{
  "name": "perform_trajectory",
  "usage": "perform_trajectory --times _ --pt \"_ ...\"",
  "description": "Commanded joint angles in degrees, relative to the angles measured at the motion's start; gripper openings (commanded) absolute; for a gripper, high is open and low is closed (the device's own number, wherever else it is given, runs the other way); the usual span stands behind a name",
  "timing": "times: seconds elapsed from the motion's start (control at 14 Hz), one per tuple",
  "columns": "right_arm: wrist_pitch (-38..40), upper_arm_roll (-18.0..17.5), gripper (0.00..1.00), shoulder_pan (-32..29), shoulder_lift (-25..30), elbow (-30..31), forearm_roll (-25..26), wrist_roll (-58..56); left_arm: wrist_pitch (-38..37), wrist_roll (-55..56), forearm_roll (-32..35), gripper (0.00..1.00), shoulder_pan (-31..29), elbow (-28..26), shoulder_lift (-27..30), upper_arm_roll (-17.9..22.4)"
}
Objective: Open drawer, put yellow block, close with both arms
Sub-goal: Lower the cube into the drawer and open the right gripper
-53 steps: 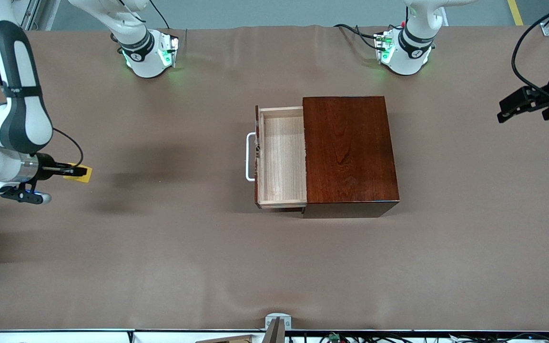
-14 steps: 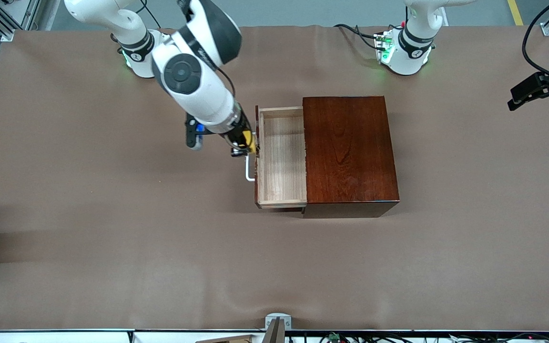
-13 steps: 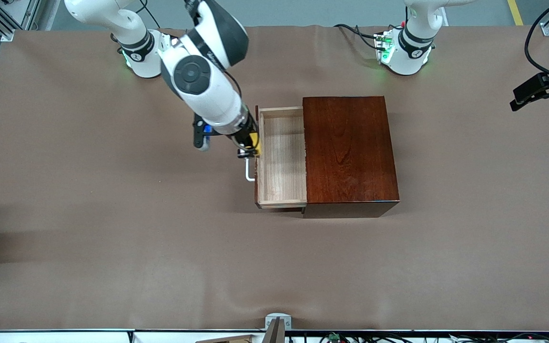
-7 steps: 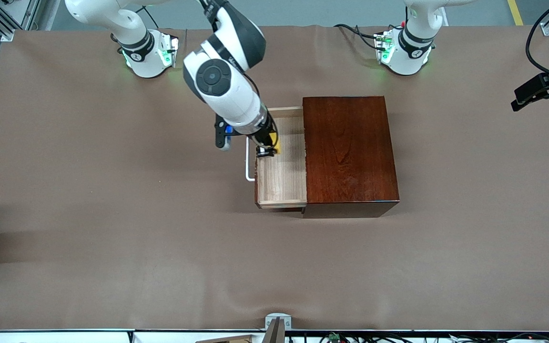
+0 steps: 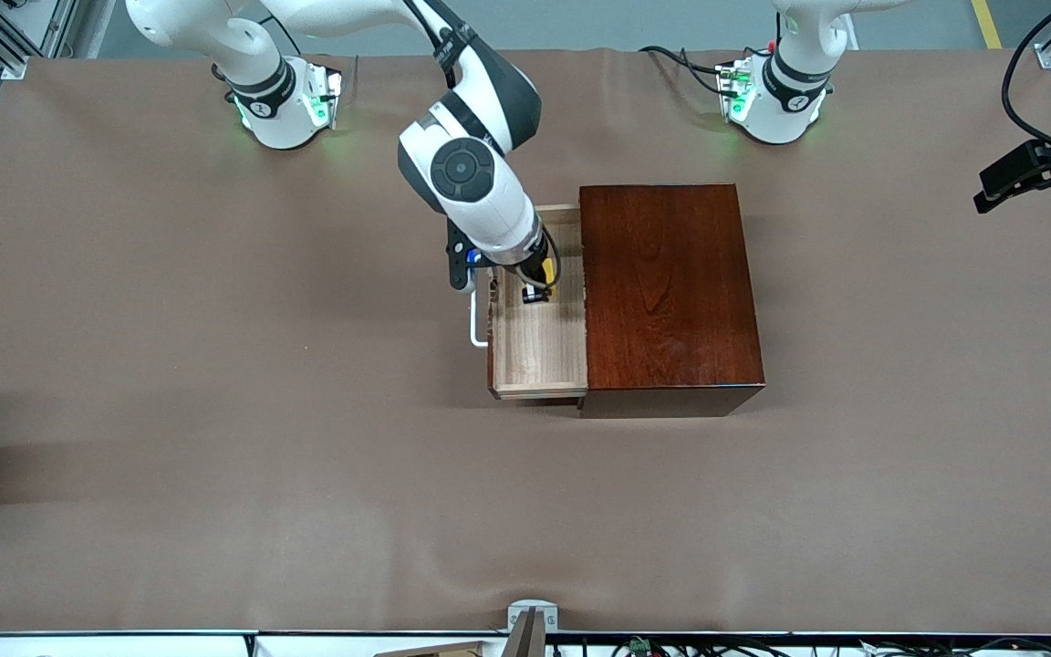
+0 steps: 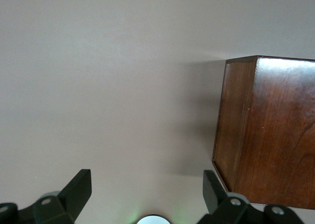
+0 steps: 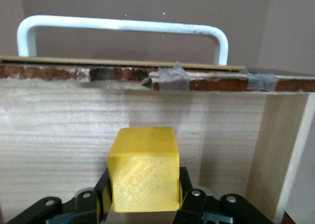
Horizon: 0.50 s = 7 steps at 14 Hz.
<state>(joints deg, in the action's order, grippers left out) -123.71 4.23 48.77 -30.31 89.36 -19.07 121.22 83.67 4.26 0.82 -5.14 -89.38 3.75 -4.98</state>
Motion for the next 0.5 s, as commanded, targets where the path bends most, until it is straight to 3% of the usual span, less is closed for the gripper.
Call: perform_trajectory --times 0.0,0.14,0.28,0.43 --pt "0.23 0.52 0.00 0.36 -0.97 -1.03 0.61 0.07 0.00 -0.04 -0.73 1.00 -0.14 0.09 0.47 -0.20" --pt "0.40 0.52 0.00 0.36 -1.85 -1.03 0.52 0.76 0.09 -0.04 -0.90 1.00 0.12 0.26 0.38 -0.29" --pt "0.93 0.52 0.22 -0.25 -2.03 -1.20 0.08 0.77 0.00 0.05 -0.99 1.00 0.56 0.26 0.29 -0.72" --pt "2.24 0.52 0.84 -0.52 -2.03 -1.47 -0.36 1.29 0.26 0.13 -0.99 1.00 0.48 0.35 -0.41 -2.83"
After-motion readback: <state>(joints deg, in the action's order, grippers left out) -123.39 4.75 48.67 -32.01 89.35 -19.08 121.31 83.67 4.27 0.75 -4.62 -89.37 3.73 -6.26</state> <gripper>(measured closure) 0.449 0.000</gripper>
